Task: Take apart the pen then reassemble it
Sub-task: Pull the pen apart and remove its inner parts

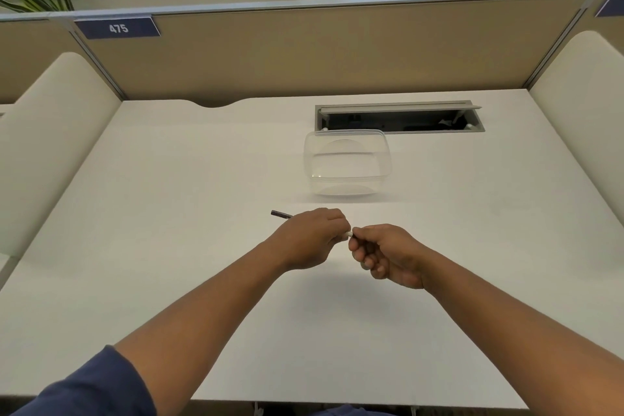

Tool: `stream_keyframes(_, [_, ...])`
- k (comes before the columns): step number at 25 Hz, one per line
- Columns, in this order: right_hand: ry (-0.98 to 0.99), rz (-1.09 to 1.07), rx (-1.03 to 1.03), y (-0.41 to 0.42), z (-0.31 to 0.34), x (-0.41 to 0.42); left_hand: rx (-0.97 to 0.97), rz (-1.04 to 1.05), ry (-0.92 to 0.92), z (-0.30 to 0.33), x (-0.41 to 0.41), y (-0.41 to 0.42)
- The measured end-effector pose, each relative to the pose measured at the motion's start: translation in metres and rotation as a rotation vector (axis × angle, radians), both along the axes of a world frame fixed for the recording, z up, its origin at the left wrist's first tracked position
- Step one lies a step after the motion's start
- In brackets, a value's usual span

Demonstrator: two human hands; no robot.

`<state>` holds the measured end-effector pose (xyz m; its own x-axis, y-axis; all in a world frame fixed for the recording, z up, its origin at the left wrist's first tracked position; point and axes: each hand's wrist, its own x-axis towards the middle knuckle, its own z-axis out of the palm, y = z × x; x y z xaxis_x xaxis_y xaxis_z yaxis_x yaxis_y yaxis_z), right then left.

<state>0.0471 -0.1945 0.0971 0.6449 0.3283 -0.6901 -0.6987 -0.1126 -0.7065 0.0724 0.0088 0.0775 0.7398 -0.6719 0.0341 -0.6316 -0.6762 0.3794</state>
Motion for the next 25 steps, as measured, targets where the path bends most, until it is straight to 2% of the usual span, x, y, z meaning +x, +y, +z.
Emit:
stream_keyframes(4, [0.062, -0.019, 0.05, -0.001, -0.001, -0.002, -0.041, -0.027, -0.086, -0.005, -0.001, 0.001])
stream_keyframes(6, [0.027, -0.024, 0.073, -0.001, -0.003, -0.003, -0.052, -0.045, -0.132, -0.005, -0.003, 0.003])
stream_keyframes(9, [-0.152, -0.028, 0.025, 0.004, -0.006, -0.007, -0.043, -0.021, -0.122, 0.003, -0.004, 0.003])
stream_keyframes(13, [-0.371, 0.0, -0.064, 0.004, -0.011, -0.01, 0.014, 0.012, -0.004, 0.014, -0.005, 0.0])
stream_keyframes(18, [-0.807, 0.208, -0.444, -0.001, -0.022, -0.009, 0.054, 0.044, 0.093, 0.014, -0.006, 0.001])
stream_keyframes(22, [-1.225, 0.332, -0.642, -0.006, -0.033, -0.009, 0.04, 0.062, 0.167, 0.014, -0.006, 0.0])
stream_keyframes(24, [-1.214, 0.298, -0.629, -0.008, -0.036, -0.01, 0.037, 0.067, 0.135, 0.014, -0.007, -0.001])
stream_keyframes(25, [-1.081, 0.224, -0.54, -0.006, -0.033, -0.01, 0.023, 0.07, 0.109, 0.014, -0.007, -0.002])
